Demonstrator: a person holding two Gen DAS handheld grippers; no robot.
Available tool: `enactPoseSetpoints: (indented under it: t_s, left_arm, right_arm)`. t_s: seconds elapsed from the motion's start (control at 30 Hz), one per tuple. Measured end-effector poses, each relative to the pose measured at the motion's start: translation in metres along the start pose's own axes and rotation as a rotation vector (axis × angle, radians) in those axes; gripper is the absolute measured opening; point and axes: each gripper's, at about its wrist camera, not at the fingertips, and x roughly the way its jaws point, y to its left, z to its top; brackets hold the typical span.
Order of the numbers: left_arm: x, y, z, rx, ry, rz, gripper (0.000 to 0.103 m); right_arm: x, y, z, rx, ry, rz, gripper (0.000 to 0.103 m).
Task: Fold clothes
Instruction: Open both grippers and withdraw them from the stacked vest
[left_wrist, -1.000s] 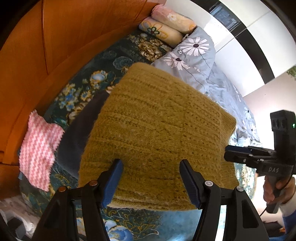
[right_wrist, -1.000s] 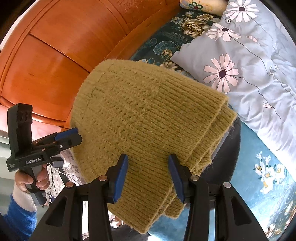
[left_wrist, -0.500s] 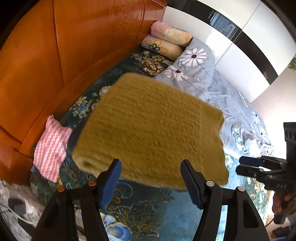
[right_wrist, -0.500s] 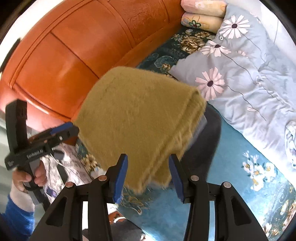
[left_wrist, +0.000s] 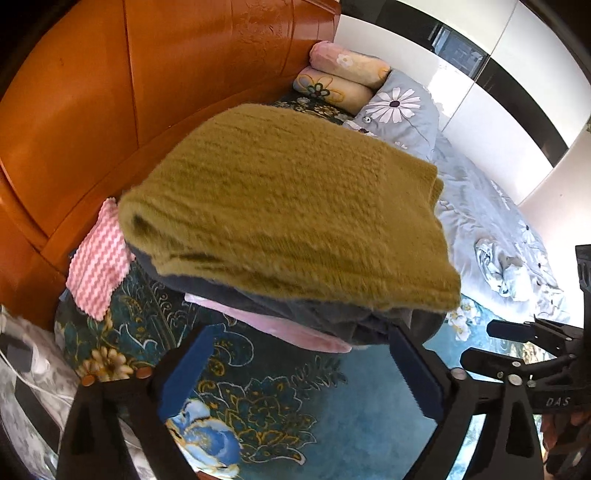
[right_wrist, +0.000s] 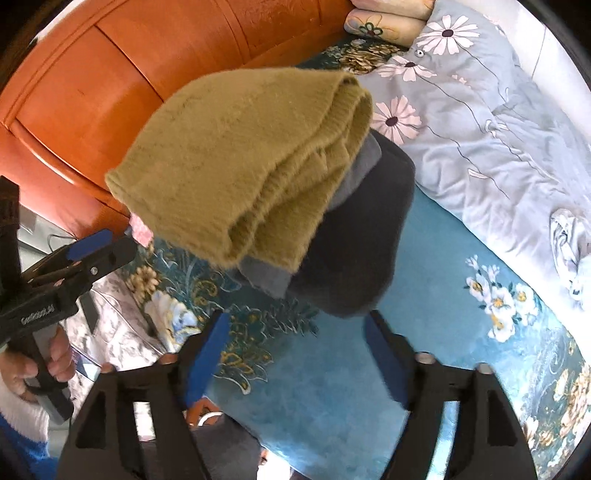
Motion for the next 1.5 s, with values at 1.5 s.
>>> enactPoseSetpoints:
  t_s: [1.5]
  left_arm:
    - [0.015, 0.0, -0.012, 0.023, -0.077, 0.211, 0.103]
  right_arm:
    - [0.004, 0.039, -0.026, -0.174, -0.288, -0.336, 0.103]
